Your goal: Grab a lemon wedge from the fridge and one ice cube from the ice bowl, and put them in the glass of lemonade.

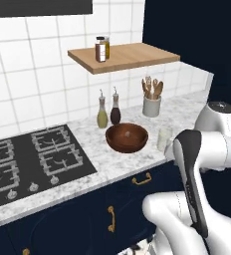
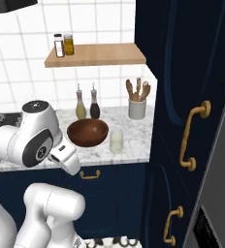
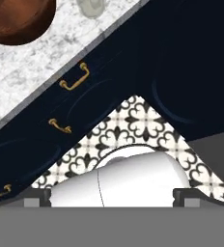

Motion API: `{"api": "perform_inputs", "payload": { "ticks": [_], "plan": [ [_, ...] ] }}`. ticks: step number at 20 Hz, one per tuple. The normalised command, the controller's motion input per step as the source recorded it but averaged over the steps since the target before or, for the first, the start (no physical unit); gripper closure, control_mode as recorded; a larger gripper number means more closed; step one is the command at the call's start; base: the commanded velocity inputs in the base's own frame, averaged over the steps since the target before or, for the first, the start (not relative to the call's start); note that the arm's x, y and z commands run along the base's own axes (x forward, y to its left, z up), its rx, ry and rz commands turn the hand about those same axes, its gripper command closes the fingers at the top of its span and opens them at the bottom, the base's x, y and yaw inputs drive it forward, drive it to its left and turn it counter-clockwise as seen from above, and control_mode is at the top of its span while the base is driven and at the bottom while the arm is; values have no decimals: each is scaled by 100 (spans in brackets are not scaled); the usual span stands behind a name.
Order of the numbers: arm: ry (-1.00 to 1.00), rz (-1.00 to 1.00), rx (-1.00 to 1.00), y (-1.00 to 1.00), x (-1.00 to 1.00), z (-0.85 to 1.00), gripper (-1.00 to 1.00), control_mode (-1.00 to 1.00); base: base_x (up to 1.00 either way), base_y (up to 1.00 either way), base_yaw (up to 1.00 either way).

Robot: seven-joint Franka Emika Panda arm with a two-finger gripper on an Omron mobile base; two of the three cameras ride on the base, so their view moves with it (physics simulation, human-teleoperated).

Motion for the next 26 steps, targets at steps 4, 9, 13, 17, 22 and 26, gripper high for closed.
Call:
{"api": "perform_inputs", "payload": {
  "ticks": [4, 9, 13, 17, 22, 26],
  "plan": [
    [0, 0, 0, 0, 0, 0, -100, 100, -78, 0, -19],
    [0, 0, 0, 0, 0, 0, -100, 100, -41, 2, -39],
    [0, 0, 0, 0, 0, 0, -100, 100, -27, 28, -52],
    [0, 0, 0, 0, 0, 0, -100, 100, -37, 10, -59],
    [0, 0, 0, 0, 0, 0, -100, 100, -46, 2, -58],
    [0, 0, 0, 0, 0, 0, -100, 100, -50, 0, -55]
  ]
}}
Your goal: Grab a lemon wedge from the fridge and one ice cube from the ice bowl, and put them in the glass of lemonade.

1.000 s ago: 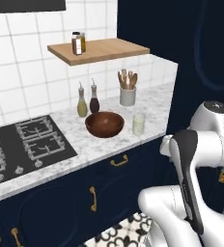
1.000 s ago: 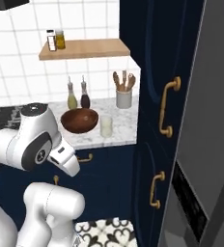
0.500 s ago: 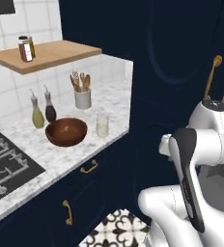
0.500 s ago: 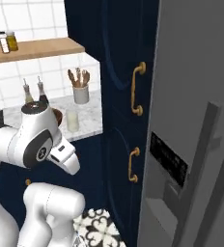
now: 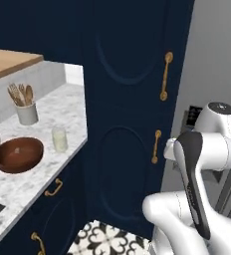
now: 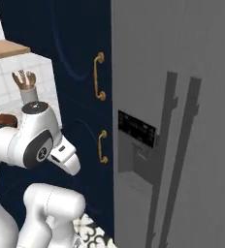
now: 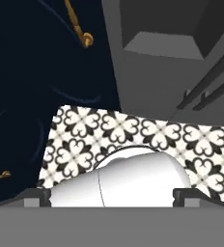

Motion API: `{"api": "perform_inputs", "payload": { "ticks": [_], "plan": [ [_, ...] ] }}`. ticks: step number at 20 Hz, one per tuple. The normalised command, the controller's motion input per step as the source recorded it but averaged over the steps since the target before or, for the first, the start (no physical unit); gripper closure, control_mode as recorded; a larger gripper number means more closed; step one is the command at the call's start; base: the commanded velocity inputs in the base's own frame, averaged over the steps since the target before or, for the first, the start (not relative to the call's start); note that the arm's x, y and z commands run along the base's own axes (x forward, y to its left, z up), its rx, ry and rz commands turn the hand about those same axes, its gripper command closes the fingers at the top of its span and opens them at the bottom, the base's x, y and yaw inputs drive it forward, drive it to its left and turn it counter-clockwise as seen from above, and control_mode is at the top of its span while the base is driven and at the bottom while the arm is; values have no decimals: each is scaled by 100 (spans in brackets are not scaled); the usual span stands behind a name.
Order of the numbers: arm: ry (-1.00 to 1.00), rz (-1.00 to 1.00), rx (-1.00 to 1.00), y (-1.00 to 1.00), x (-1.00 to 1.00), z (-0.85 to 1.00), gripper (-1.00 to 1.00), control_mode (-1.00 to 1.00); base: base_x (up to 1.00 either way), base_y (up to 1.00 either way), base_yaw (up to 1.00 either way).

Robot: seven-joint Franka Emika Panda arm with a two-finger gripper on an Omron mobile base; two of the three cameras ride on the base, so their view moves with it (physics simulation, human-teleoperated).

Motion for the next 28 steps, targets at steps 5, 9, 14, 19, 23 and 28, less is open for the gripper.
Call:
{"api": "perform_inputs", "payload": {
  "ticks": [5, 9, 14, 19, 23, 28],
  "plan": [
    [0, 0, 0, 0, 0, 0, -100, 100, -54, 0, -54],
    [0, 0, 0, 0, 0, 0, -100, 100, -51, 0, -52],
    [0, 0, 0, 0, 0, 0, -100, 100, -55, -10, -48],
    [0, 0, 0, 0, 0, 0, -100, 100, -56, -23, -43],
    [0, 0, 0, 0, 0, 0, -100, 100, -51, -30, -36],
    [0, 0, 0, 0, 0, 0, -100, 100, -41, -29, -25]
  ]
}}
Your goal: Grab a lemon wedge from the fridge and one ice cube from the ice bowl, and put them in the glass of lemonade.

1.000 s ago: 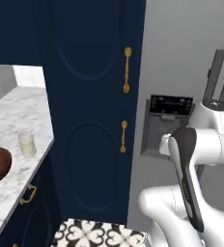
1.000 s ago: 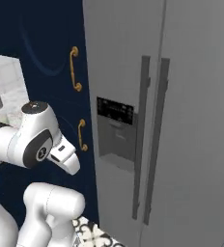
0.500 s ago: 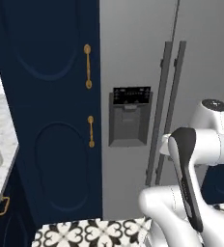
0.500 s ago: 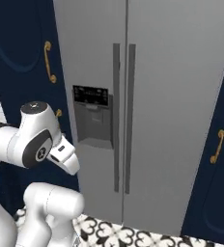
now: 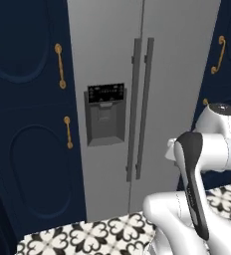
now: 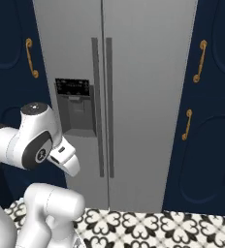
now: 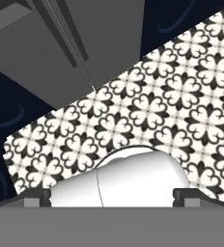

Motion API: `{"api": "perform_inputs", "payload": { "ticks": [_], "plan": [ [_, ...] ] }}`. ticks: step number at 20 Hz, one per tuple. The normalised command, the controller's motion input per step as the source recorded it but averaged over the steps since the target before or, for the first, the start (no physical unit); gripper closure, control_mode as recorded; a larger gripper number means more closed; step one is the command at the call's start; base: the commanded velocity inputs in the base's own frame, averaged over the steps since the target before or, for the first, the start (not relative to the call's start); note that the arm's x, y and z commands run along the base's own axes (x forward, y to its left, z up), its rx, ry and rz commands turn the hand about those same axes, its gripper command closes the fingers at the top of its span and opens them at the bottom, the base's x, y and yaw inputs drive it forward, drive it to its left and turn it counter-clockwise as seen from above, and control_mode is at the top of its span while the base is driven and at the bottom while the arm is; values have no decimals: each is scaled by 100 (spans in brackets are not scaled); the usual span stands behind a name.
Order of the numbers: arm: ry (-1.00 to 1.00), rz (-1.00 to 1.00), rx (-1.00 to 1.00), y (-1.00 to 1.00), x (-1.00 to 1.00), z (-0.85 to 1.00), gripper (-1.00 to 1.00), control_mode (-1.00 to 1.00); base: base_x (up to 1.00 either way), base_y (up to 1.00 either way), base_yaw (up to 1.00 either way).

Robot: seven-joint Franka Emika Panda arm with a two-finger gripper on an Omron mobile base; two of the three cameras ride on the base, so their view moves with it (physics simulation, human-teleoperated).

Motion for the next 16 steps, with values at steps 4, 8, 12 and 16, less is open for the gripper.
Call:
{"api": "perform_inputs", "payload": {
  "ticks": [4, 8, 12, 16],
  "plan": [
    [0, 0, 0, 0, 0, 0, -100, 100, -6, -5, -1],
    [0, 0, 0, 0, 0, 0, -100, 100, 0, -25, 26],
    [0, 0, 0, 0, 0, 0, -100, 100, 0, -46, 39],
    [0, 0, 0, 0, 0, 0, -100, 100, 0, -56, 36]
  ]
}}
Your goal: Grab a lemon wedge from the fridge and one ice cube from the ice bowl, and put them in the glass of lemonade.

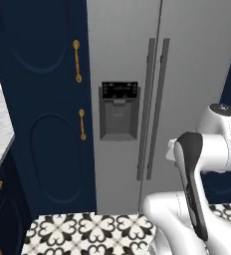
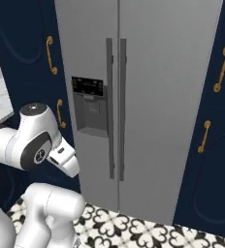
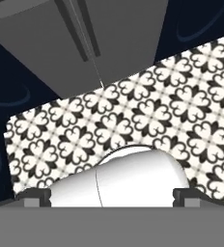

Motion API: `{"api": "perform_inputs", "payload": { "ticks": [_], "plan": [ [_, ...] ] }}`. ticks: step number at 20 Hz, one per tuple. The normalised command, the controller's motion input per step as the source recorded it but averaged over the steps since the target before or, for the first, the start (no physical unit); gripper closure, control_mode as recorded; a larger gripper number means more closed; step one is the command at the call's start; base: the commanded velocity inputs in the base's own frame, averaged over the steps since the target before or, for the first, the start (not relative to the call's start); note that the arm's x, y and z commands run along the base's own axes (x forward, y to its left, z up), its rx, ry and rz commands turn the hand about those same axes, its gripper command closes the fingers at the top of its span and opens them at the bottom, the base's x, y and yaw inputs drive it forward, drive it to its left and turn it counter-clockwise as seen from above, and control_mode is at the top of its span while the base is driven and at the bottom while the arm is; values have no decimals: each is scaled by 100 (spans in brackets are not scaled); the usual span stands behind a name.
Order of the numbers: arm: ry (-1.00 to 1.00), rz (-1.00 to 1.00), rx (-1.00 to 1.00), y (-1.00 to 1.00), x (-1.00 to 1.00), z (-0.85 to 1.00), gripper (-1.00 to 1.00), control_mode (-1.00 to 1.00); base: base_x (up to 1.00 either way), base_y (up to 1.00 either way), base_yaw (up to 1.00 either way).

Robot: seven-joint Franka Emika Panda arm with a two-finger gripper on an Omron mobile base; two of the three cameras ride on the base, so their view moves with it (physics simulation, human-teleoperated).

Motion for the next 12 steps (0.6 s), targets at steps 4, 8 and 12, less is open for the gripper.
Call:
{"api": "perform_inputs", "payload": {
  "ticks": [4, 8, 12],
  "plan": [
    [0, 0, 0, 0, 0, 0, -100, 100, 0, -71, 18],
    [0, 0, 0, 0, 0, 0, -100, 100, 0, -38, 6],
    [0, 0, 0, 0, 0, 0, -100, 100, 9, 30, 0]
  ]
}}
